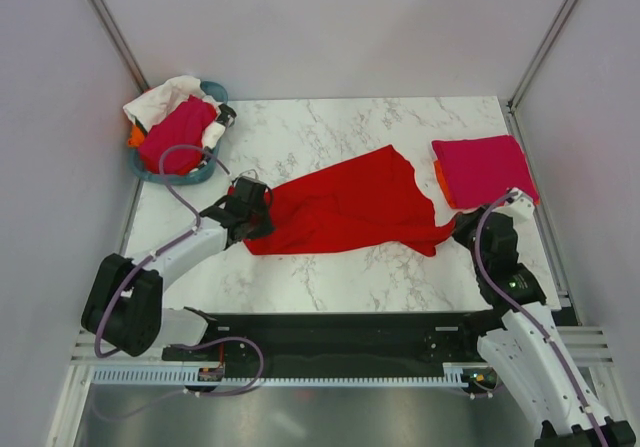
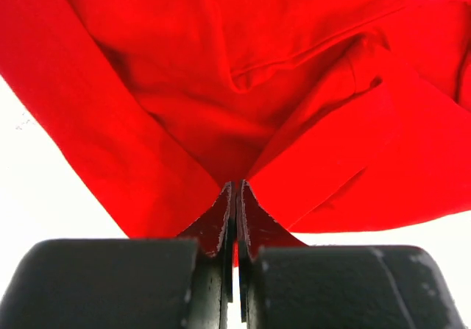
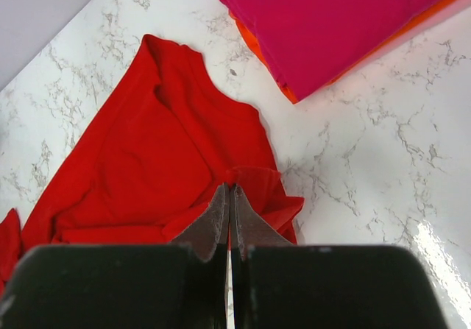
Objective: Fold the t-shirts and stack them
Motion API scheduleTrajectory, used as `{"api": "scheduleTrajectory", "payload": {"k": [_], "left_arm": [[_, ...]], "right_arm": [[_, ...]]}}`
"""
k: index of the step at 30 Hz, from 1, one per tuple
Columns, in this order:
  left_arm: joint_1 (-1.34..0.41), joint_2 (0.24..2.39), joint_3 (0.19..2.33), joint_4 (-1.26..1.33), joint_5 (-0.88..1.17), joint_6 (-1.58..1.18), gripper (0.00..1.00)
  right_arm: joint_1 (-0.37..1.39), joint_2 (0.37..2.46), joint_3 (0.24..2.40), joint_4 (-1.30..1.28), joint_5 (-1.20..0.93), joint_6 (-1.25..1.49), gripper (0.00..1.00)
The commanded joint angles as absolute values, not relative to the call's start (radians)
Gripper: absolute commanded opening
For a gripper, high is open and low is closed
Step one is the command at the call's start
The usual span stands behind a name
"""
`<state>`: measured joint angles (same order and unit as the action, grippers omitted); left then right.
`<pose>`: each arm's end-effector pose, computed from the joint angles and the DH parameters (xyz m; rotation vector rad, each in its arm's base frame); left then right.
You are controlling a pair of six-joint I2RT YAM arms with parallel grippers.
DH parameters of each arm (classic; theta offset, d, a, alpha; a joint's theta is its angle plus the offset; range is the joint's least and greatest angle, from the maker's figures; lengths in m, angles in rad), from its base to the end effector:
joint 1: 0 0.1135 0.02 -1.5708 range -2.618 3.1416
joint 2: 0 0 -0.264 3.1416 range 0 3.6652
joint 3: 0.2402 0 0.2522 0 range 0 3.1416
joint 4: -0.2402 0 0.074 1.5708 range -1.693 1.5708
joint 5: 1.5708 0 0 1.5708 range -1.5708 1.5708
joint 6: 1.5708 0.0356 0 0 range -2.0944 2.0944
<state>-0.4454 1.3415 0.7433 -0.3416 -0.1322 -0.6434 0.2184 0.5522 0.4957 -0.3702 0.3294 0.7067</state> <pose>0.2373 -0.1081 0.1940 -0.3034 2.5035 -0.2834 0.1404 0.0194 0.2535 0.6815 1.8626 0.2733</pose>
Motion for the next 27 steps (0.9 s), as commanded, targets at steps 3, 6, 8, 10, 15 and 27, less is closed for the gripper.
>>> {"api": "scheduleTrajectory", "payload": {"k": [3, 6, 8, 10, 15, 27], "left_arm": [[-0.448, 1.238, 0.799, -0.347, -0.169, -0.591, 0.02], [-0.428, 1.171, 0.865, -0.461, -0.25, -0.601, 0.02], [-0.384, 1.12, 0.879, -0.488, -0.259, -0.664, 0.02], [-0.348, 1.013, 0.842, -0.486, -0.265, -0.753, 0.02], [-0.305, 0.77, 0.707, -0.485, -0.365, -0.857, 0.02], [-0.305, 0.448, 0.478, -0.589, -0.453, -0.928, 0.98]], "right_arm": [[0.216, 0.626, 0.526, -0.293, 0.289, 0.715, 0.0], [0.218, 0.73, 0.597, -0.27, 0.244, 0.718, 0.0], [0.218, 0.788, 0.655, -0.276, 0.253, 0.719, 0.0], [0.215, 0.799, 0.681, -0.291, 0.279, 0.729, 0.0], [0.21, 0.717, 0.652, -0.31, 0.327, 0.785, 0.0], [0.212, 0.475, 0.483, -0.341, 0.324, 0.845, 0.0]]}}
